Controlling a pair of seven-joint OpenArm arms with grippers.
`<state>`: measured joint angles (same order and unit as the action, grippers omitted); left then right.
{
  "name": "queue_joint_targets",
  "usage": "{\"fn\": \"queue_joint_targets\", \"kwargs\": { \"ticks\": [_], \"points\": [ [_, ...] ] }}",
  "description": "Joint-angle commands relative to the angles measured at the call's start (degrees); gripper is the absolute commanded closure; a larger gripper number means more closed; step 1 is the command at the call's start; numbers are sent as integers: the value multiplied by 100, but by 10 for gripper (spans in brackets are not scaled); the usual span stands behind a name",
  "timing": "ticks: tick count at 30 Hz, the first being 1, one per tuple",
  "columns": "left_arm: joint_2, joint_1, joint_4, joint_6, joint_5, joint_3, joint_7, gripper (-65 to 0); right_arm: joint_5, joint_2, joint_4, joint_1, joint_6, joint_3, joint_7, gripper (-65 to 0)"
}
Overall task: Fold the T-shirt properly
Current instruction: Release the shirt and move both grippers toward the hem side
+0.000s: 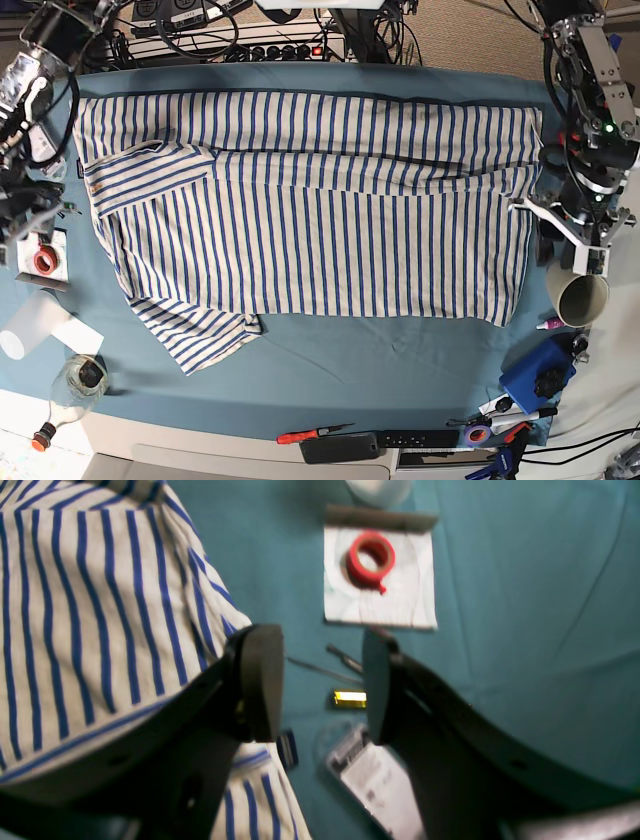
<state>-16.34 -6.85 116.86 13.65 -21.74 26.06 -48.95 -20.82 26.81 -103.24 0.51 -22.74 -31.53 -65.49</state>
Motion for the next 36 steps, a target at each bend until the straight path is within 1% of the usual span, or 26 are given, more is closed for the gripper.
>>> {"fn": "queue_joint_targets", "kwargs": {
  "ticks": [1, 4, 6, 9, 10, 13, 15, 18, 22, 25, 27, 29, 31, 33, 34, 36],
  "points": [
    [-61, 136, -76, -7, -26, 31, 175, -223, 66, 160, -74, -146, 46, 63, 155, -261],
    [-61, 365, -601, -4, -201, 31, 400, -223, 133, 160, 153, -358, 94, 297, 227, -261],
    [-61, 542, -957, -4, -369, 31, 400, -223, 131, 160, 455, -560, 131, 367, 302, -261],
    [-59, 782, -1318, 11, -433, 31, 398, -223, 114, 160, 988, -925, 179, 374, 426, -261],
    [-48, 852, -1384, 85, -435, 31, 400, -223, 114, 160, 1165, -1051, 179, 374, 457, -261],
    [-48, 984, -1423, 570, -555, 31, 400, -223, 37, 157, 1589, -1408, 177, 374, 463, -261],
    [-46, 1049, -1423, 732, -693, 31, 400, -223, -138, 160, 1740, -1587, 170, 374, 461, -261],
    [-46, 1095, -1423, 741, -793, 31, 400, -223, -363, 160, 1880, -1786, 157, 376, 424, -261],
    [-35, 1130, -1429, 743, -791, -9, 404, -223, -378, 140, 1978, -1943, 155, 470, 420, -261],
    [-33, 1163, -1451, 741, -787, -188, 428, -218, -356, 144, 1978, -1956, 155, 772, 442, -261],
    [-33, 1182, -1576, 741, -629, -457, 632, -199, -302, 142, 1978, -1956, 160, 1038, 457, -261],
    [-33, 1233, -1816, 647, -151, -841, 876, -189, -133, 142, 1978, -1956, 234, 1294, 568, -261],
    [-33, 1335, -2096, 208, 273, -1228, 1025, -189, 105, 142, 1978, -1958, 463, 1484, 713, -261],
    [-31, 1467, -2319, -210, 595, -1539, 1049, -189, 223, 142, 1978, -1958, 533, 1576, 737, -261],
    [-33, 1556, -2409, -345, 791, -1672, 1047, -190, 232, 140, 1980, -1958, 540, 1580, 737, -261],
    [-31, 1762, -2601, -496, 1147, -1871, 1049, -197, 238, 144, 1980, -1958, 540, 1578, 748, -261]
  ]
}}
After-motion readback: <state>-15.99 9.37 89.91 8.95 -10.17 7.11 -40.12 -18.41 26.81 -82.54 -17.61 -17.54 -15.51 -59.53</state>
